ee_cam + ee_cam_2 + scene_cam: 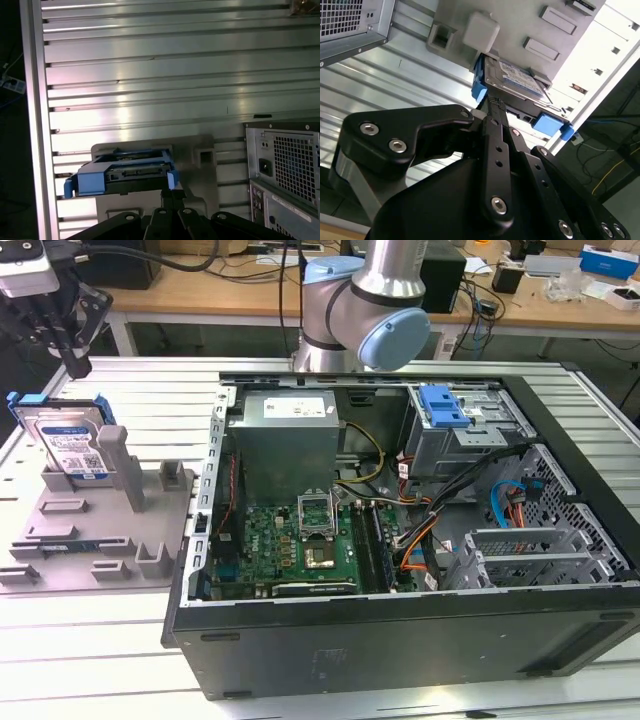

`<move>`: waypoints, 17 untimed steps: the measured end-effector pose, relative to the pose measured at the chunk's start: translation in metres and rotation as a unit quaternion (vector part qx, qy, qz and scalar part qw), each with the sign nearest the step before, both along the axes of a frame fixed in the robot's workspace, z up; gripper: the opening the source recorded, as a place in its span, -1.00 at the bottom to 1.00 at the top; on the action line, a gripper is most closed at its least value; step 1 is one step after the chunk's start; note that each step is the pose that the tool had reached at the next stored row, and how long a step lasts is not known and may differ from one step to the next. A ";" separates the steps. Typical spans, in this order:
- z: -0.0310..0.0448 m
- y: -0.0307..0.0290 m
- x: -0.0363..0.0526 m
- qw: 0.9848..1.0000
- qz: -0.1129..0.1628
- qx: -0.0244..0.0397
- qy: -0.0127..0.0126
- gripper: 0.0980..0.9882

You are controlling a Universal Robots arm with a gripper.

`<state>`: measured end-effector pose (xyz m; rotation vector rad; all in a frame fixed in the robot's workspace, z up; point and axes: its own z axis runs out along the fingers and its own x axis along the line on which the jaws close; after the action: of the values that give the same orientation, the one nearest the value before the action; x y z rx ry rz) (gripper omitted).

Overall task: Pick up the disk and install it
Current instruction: 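Pick up the disk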

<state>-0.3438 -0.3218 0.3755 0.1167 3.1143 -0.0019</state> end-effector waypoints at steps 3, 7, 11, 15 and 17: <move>0.0000 0.0000 -0.0005 1.000 0.000 -0.001 0.000 -0.98; 0.0000 0.0000 -0.0013 1.000 0.000 -0.002 0.000 -0.98; -0.0001 0.0001 -0.0014 1.000 0.015 -0.002 0.000 -0.98; -0.0007 0.0000 -0.0015 0.998 0.063 -0.002 0.000 -0.98; -0.0022 0.0000 -0.0013 0.994 0.112 -0.002 0.000 -0.98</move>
<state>-0.3451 -0.3217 0.3734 -0.2331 3.1073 -0.0028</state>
